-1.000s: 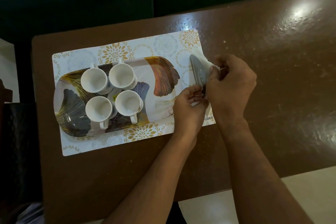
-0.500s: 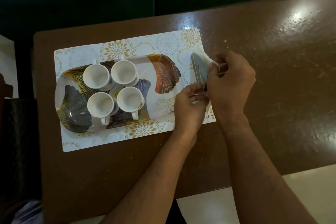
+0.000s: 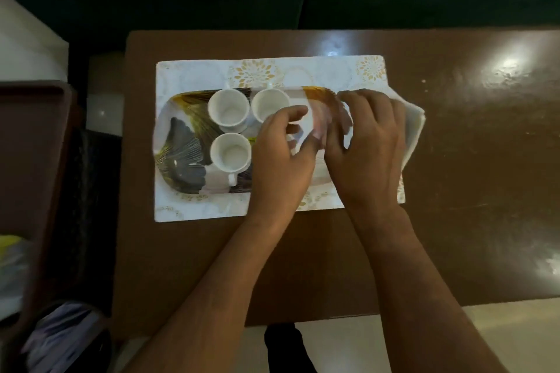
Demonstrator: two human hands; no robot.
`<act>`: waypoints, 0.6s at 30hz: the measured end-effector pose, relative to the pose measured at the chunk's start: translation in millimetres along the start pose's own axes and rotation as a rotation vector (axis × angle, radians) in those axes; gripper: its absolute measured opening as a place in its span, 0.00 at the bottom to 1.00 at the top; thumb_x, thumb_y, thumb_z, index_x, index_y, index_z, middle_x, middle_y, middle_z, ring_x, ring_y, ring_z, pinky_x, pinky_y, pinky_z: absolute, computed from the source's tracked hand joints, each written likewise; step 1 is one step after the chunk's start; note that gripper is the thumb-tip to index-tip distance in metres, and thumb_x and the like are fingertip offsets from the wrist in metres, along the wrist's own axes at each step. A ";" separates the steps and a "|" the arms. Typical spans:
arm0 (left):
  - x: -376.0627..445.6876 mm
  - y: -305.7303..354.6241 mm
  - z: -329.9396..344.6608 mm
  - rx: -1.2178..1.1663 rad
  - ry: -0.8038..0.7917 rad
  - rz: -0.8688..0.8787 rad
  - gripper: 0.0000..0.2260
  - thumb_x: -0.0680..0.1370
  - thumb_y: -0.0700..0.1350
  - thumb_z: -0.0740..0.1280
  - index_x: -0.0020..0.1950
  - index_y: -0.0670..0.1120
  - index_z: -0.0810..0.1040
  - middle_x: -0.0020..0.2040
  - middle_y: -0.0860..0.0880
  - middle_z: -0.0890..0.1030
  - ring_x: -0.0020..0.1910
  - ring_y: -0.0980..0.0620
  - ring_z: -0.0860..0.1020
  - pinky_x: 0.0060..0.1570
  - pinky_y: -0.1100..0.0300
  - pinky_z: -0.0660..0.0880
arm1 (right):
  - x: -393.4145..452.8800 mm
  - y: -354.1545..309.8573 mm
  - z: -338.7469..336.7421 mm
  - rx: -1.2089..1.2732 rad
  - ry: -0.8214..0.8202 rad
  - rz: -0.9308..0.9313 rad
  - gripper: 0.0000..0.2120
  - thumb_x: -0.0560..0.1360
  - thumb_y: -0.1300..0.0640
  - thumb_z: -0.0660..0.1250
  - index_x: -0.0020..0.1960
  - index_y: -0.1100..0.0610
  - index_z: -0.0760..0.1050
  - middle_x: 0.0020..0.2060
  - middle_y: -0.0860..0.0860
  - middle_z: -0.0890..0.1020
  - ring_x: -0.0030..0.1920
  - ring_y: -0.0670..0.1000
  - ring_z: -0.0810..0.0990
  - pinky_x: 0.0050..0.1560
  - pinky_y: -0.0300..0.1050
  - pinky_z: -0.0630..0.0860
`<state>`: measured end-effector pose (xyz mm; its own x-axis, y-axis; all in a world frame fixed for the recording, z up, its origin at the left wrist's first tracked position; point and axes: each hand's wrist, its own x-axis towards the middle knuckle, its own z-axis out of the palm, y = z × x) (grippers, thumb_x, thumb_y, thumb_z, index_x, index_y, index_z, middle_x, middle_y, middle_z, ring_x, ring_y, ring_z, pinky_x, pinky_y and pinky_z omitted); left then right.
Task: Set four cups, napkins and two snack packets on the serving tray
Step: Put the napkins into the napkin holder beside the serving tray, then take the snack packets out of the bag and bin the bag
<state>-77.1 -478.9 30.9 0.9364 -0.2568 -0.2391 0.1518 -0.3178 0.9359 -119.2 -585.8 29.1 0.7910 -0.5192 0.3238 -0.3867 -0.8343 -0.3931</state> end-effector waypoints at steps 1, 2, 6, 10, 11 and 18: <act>0.3 -2.7 -15.6 0.054 0.020 0.033 0.16 0.80 0.45 0.72 0.68 0.49 0.79 0.64 0.51 0.81 0.61 0.57 0.79 0.58 0.66 0.78 | -3.3 -9.7 3.9 0.005 -0.015 -0.010 0.14 0.79 0.57 0.69 0.63 0.59 0.80 0.58 0.56 0.83 0.60 0.58 0.78 0.60 0.46 0.69; 0.2 -6.5 -36.0 0.108 0.046 0.059 0.16 0.80 0.46 0.72 0.69 0.49 0.78 0.65 0.51 0.80 0.62 0.57 0.79 0.58 0.66 0.77 | -7.0 -23.9 9.1 0.018 -0.031 -0.023 0.15 0.78 0.57 0.69 0.64 0.59 0.80 0.59 0.56 0.83 0.60 0.58 0.78 0.60 0.45 0.69; -2.5 -23.1 -115.5 0.322 0.138 0.130 0.18 0.80 0.46 0.72 0.70 0.48 0.77 0.68 0.50 0.78 0.66 0.55 0.76 0.61 0.71 0.73 | -23.9 -80.1 30.0 0.058 -0.106 -0.097 0.15 0.78 0.57 0.70 0.64 0.59 0.80 0.60 0.57 0.82 0.62 0.59 0.77 0.62 0.47 0.69; -18.8 -43.1 -206.5 0.452 0.209 0.121 0.18 0.81 0.44 0.70 0.71 0.47 0.75 0.69 0.49 0.76 0.68 0.54 0.75 0.63 0.70 0.70 | -47.3 -158.2 55.0 0.108 -0.193 -0.183 0.16 0.78 0.58 0.71 0.65 0.59 0.79 0.61 0.57 0.82 0.63 0.59 0.76 0.63 0.52 0.73; -22.9 -47.7 -224.5 0.472 0.222 0.119 0.18 0.81 0.44 0.70 0.71 0.46 0.75 0.69 0.49 0.76 0.68 0.54 0.74 0.64 0.68 0.70 | -53.0 -175.3 58.6 0.118 -0.212 -0.208 0.16 0.78 0.58 0.70 0.65 0.59 0.79 0.61 0.57 0.82 0.63 0.60 0.76 0.63 0.53 0.74; -63.3 -99.8 -361.1 0.625 0.315 0.028 0.18 0.82 0.45 0.69 0.72 0.44 0.74 0.69 0.47 0.75 0.69 0.48 0.74 0.67 0.56 0.72 | -110.2 -307.9 94.3 0.230 -0.406 -0.332 0.15 0.79 0.58 0.68 0.65 0.58 0.79 0.60 0.55 0.80 0.63 0.56 0.75 0.64 0.49 0.74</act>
<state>-37.3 -101.4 46.0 0.9988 -0.0261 -0.0425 0.0042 -0.8044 0.5941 -42.5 -254.2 33.3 0.9888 -0.0856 0.1226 -0.0097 -0.8550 -0.5186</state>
